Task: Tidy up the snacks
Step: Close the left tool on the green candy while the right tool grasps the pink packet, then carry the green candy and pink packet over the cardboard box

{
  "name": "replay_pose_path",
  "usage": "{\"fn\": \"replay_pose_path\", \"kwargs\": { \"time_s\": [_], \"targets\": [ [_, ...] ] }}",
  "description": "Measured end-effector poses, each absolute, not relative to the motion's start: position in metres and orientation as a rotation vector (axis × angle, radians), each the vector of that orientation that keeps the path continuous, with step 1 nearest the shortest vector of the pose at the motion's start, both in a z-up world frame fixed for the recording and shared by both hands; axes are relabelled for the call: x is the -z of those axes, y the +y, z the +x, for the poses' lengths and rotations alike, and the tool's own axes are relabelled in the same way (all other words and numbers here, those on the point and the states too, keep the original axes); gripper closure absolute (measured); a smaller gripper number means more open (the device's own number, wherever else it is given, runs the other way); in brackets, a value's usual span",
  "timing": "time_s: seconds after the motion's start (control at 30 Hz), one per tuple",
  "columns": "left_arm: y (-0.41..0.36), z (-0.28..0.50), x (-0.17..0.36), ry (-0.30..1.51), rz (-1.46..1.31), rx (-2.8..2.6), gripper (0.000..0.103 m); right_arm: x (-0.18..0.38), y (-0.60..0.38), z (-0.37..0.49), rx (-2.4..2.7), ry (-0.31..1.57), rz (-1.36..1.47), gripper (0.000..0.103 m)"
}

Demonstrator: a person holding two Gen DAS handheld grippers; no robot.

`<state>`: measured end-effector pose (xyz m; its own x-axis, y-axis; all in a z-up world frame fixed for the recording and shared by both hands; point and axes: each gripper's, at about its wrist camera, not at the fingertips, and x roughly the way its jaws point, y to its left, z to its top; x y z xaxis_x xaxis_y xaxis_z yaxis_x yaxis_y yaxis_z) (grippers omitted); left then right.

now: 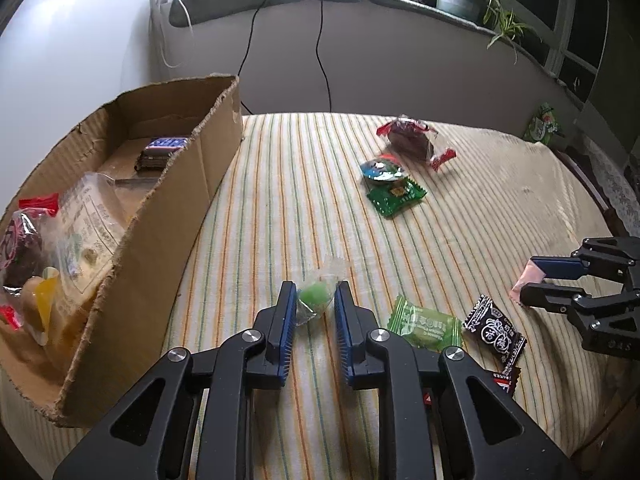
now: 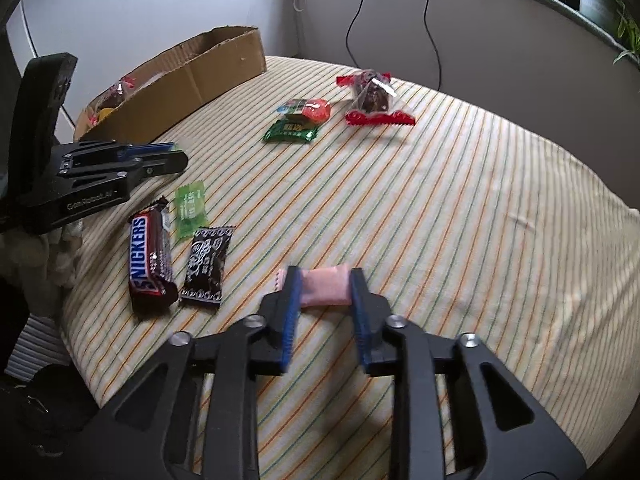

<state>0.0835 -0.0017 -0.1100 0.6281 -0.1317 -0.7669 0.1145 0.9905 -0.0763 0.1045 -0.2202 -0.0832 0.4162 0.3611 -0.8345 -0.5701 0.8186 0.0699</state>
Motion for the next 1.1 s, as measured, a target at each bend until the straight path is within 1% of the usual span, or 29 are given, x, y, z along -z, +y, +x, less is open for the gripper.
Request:
{"fn": "replay_pose_path", "kwargs": {
  "time_s": [0.2, 0.23, 0.27, 0.33, 0.53, 0.63, 0.77, 1.1],
  "targets": [
    [-0.002, 0.084, 0.111, 0.876, -0.017, 0.137, 0.085, 0.084, -0.218, 0.102, -0.587, 0.972, -0.259, 0.072],
    [-0.002, 0.083, 0.111, 0.873, -0.016, 0.135, 0.085, 0.085, -0.217, 0.102, -0.584, 0.970, -0.264, 0.074],
    [-0.001, 0.083, 0.110, 0.868, -0.019, 0.131, 0.085, 0.085, -0.216, 0.101, -0.576, 0.965, -0.272, 0.079],
    [0.000, 0.080, 0.109, 0.860, -0.026, 0.127, 0.085, 0.083, -0.219, 0.099, -0.570, 0.959, -0.264, 0.084],
    [0.001, 0.074, 0.106, 0.845, -0.044, 0.127, 0.086, 0.076, -0.222, 0.094, -0.573, 0.936, -0.236, 0.093],
    [0.001, 0.071, 0.104, 0.836, -0.050, 0.128, 0.086, 0.071, -0.221, 0.092, -0.579, 0.922, -0.233, 0.096],
    [0.002, 0.067, 0.100, 0.824, -0.059, 0.129, 0.086, 0.065, -0.220, 0.090, -0.576, 0.908, -0.238, 0.098],
    [0.012, 0.057, 0.079, 0.766, -0.088, 0.124, 0.086, 0.042, -0.213, 0.087, -0.572, 0.846, -0.244, 0.098]
  ]
}}
